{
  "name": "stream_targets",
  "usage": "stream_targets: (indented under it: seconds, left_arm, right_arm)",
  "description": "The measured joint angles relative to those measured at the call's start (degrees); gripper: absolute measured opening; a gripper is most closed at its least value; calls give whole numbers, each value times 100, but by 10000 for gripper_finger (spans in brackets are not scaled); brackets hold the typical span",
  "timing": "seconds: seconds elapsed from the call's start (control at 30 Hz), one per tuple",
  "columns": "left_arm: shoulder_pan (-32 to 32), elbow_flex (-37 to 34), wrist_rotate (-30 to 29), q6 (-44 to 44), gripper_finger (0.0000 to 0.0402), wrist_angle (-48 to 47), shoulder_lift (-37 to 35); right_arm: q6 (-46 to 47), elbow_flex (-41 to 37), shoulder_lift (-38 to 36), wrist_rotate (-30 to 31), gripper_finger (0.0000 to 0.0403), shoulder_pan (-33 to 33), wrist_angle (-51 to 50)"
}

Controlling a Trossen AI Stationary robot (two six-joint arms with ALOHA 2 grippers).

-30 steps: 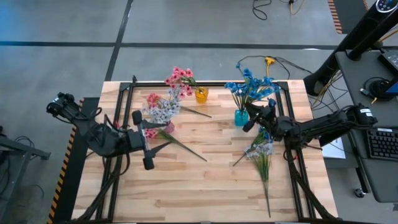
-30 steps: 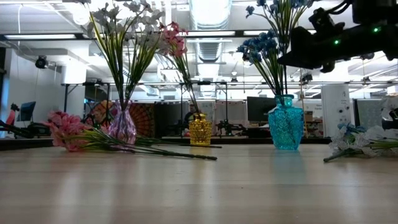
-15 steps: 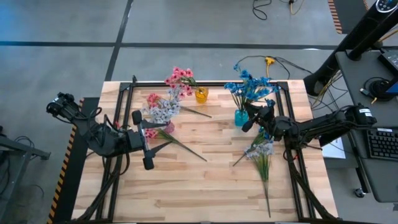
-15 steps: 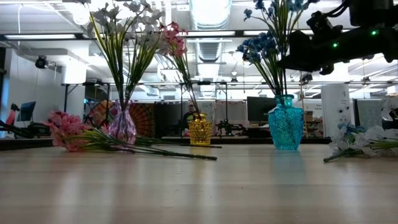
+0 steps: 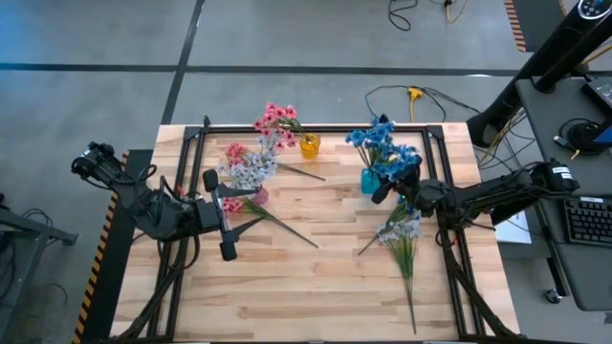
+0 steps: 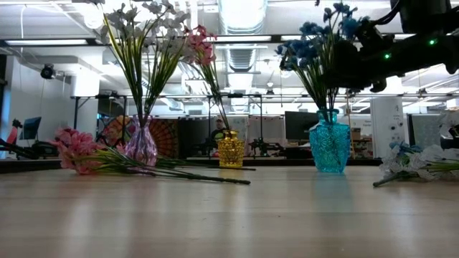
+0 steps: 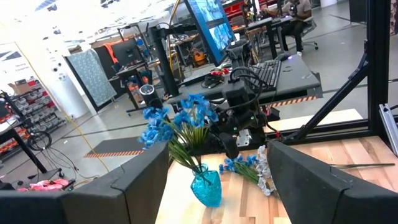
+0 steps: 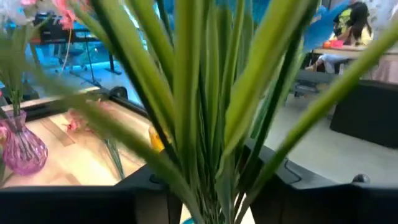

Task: Sort flowers into vase by color
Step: Put the left blue flowers into the blue vase

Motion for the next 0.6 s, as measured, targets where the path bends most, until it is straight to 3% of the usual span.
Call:
stream_targets:
  seconds: [0.4, 0.6]
  left_arm:
    - [1, 0, 0, -42, 255, 4, 0]
    - [0, 0, 0, -55, 255, 4, 0]
  right_arm:
    - [143, 2, -24, 0, 193, 123, -160]
    - [474, 354, -122, 7, 214, 138, -1127]
